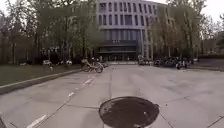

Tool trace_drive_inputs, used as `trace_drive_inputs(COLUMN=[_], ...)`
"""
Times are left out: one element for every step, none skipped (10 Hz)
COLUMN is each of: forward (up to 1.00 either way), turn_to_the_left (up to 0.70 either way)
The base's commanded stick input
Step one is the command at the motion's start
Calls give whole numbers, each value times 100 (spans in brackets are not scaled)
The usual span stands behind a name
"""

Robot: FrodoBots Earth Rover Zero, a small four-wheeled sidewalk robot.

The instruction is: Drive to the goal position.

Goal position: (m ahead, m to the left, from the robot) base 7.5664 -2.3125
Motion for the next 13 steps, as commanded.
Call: trace_drive_inputs(forward=[70,70,70,70,70,70,70,70,70,70,70,70,70], turn_to_the_left=[0,0,0,0,0,0,0,0,0,0,0,0,0])
